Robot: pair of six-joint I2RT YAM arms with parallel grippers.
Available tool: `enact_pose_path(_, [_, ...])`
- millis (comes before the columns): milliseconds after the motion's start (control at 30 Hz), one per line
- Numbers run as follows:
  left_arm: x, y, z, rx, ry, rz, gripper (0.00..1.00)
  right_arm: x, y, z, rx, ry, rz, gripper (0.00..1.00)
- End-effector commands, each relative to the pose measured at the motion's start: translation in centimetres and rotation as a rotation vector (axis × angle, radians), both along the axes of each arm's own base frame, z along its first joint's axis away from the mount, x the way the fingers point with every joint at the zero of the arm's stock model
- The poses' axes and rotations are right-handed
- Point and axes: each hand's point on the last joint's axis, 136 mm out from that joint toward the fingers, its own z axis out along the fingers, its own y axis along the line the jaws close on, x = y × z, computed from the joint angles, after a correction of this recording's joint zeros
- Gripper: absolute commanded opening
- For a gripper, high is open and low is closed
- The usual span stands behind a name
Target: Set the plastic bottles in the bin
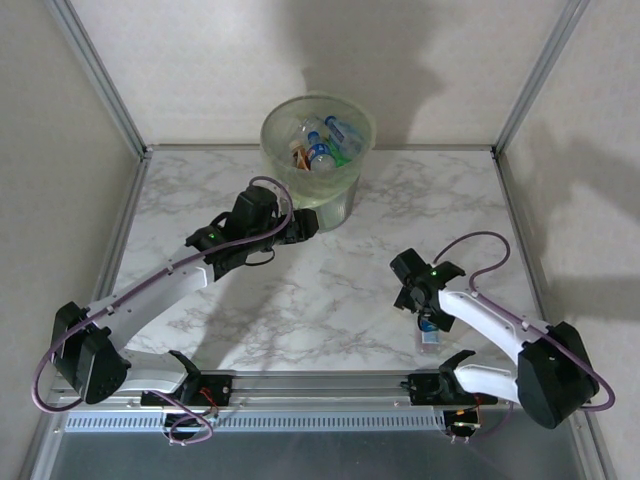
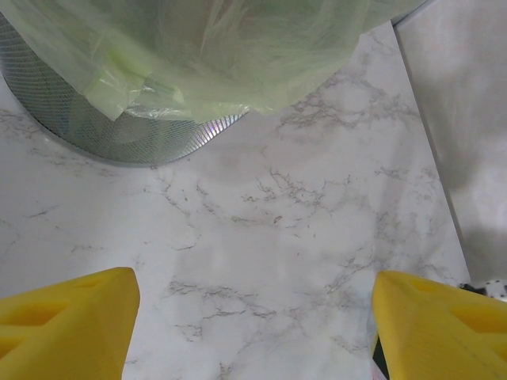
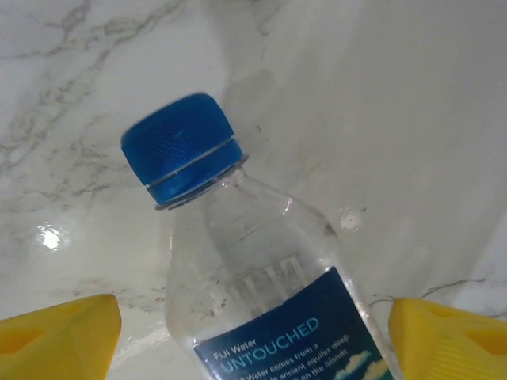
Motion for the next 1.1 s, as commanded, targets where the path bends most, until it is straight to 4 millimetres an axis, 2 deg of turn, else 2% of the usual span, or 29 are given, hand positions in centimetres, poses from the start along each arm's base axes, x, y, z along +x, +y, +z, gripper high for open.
enact_pose_path(0, [-0.8,0.0,0.7,-0.020,-0.006,-0.017,0.77,-0.3,0.3,-1.2,0.011,0.032,0.029,0.82])
enact_pose_path(133, [-0.6,0.6,1.3,-0.018,-0.025,0.017,0.77,-0.4,0.3,-1.8,0.008,0.042,0.037,0.67])
enact_pose_path(233, [-0.4,1.8,1.8,-0.005,-0.044,0.065,0.77,0.2,0.6,-1.1,0.015,0.019,0.047,0.58])
enact_pose_path(400, [-0.2,3.6,2.0,0.007,-0.056,0.130,0.77,1.8,1.8,2.1,0.054,-0.053,0.077,0.52])
enact_pose_path(467, [0.0,4.9,2.0,0.024,-0.062,0.188,0.79,2.8,3.1,4.5,0.096,-0.099,0.100,0.50])
enact_pose_path(567, [0.2,7.2,2.2,0.050,-0.076,0.280,0.79,5.2,6.4,10.0,0.187,-0.230,0.165,0.50])
enact_pose_path(633, [0.2,8.9,2.5,0.062,-0.088,0.343,0.80,7.3,9.3,15.1,0.261,-0.353,0.226,0.50])
enact_pose_path(767, [0.4,11.7,2.7,0.051,-0.094,0.437,0.81,12.6,14.2,24.9,0.368,-0.585,0.337,0.51])
enact_pose_path(867, [0.6,13.1,2.3,0.037,-0.079,0.479,0.81,16.8,17.7,30.9,0.406,-0.728,0.400,0.52])
enact_pose_path(900, [0.7,13.3,2.2,0.027,-0.073,0.486,0.81,17.8,18.7,31.8,0.415,-0.752,0.413,0.51])
enact_pose_path(933, [0.8,13.5,1.9,0.017,-0.066,0.493,0.81,19.5,20.2,33.9,0.435,-0.803,0.426,0.51])
enact_pose_path(1067, [1.1,13.6,0.8,-0.011,-0.037,0.495,0.80,24.9,24.2,38.1,0.477,-0.933,0.456,0.51])
